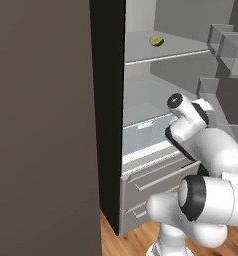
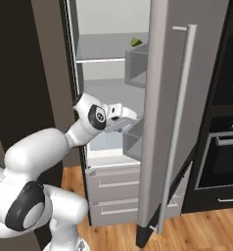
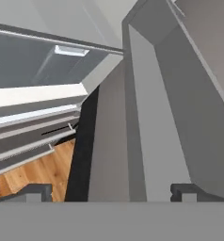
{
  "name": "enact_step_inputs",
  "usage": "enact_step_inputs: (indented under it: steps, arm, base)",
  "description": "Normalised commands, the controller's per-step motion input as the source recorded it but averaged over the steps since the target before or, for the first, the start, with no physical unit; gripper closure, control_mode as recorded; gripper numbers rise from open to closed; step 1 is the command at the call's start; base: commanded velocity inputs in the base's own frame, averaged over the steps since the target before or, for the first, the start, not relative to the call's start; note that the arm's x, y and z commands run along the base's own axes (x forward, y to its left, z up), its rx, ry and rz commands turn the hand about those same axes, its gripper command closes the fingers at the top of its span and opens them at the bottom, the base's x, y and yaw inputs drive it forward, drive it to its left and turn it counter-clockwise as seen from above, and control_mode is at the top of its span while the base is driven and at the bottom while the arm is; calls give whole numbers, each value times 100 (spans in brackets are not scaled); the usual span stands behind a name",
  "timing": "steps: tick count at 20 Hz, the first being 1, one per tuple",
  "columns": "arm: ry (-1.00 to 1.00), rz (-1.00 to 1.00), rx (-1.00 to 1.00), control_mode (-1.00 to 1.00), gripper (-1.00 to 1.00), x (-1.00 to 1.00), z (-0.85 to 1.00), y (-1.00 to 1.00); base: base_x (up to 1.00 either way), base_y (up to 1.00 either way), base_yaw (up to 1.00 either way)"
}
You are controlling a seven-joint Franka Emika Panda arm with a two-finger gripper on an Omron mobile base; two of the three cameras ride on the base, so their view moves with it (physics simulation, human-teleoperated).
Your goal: There is a bowl on the dining counter. Grab a lemon wedge from the fridge and place it in the bowl. Then get the liquor bottle and glass cup from the cabinet and place them next to the bowl.
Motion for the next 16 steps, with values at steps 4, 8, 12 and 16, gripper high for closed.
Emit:
enact_step_inputs:
  steps: [4,8,12,16]
  arm:
    - [0,-11,-10,-100,-100,1,-31,-86]
    - [0,-12,-10,-100,-100,-4,-24,-100]
    - [0,-11,-7,-100,-100,-8,-28,-100]
    - [0,-8,-3,-100,-100,-1,-28,-100]
  base:
    - [0,0,0]
    - [0,0,0]
    - [0,0,0]
    - [0,0,0]
